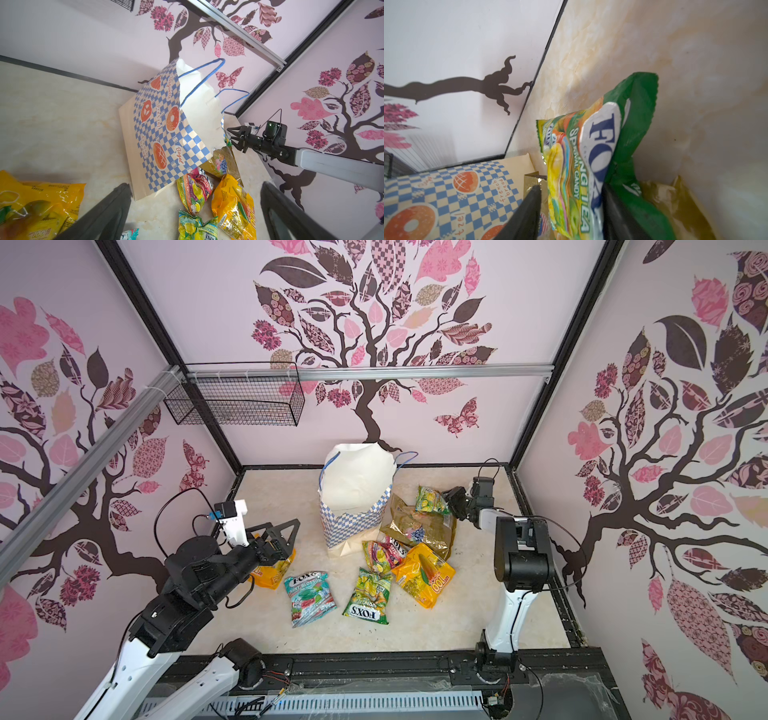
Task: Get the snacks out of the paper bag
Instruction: 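Carry the green packet beside the bag and lower it to the table, then open the right gripper to release the green packet while the left arm draws back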
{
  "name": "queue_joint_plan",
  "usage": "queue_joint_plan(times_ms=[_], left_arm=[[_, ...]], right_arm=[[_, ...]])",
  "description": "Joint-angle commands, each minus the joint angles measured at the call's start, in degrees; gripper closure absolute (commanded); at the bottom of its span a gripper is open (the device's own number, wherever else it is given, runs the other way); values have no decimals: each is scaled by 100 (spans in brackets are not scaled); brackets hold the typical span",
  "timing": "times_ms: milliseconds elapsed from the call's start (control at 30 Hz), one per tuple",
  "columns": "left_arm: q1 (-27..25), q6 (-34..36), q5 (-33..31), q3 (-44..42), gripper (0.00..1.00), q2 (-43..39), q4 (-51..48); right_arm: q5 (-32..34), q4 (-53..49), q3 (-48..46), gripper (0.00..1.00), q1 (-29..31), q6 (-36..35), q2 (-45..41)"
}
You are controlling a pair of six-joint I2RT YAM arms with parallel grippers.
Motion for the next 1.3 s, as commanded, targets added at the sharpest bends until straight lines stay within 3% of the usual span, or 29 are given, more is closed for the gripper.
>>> queue_joint_plan(times_ms=[0,100,400,567,700,867,1033,1167,1267], left_arm=[[-14,-91,-839,-254,1,-40,201],[-16,-114,-1407,-426,1,-46,342],[-12,-626,-4098,-1304,2,-88,1401],[27,-126,-5502,-1866,2,129,2614],[458,469,-5963,-2059,1,576,3216],[1305,1385,-5563,-2675,1,1245,4478],[1919,1989,-4488,-3184,2,2150,5477],[2356,2563,-3101,-3533,2,3146,6951],[2843,2311,-1871,-3632,5,3951,7724]], right_arm=[[370,-329,-167,17,46,-304,-700],[631,-431,-344,1,32,-510,-1233],[1466,-614,-1051,0,32,-1359,-3082],[2458,-153,-1920,0,35,-1785,-4143],[3399,718,-2911,0,35,-2084,-4813],[4201,2447,-4286,0,35,-2668,-4876],[4372,2643,-4555,0,65,-3026,-4247],[4294,3754,-4731,0,132,-3674,-3658],[4046,4450,-4670,0,157,-3993,-3291]])
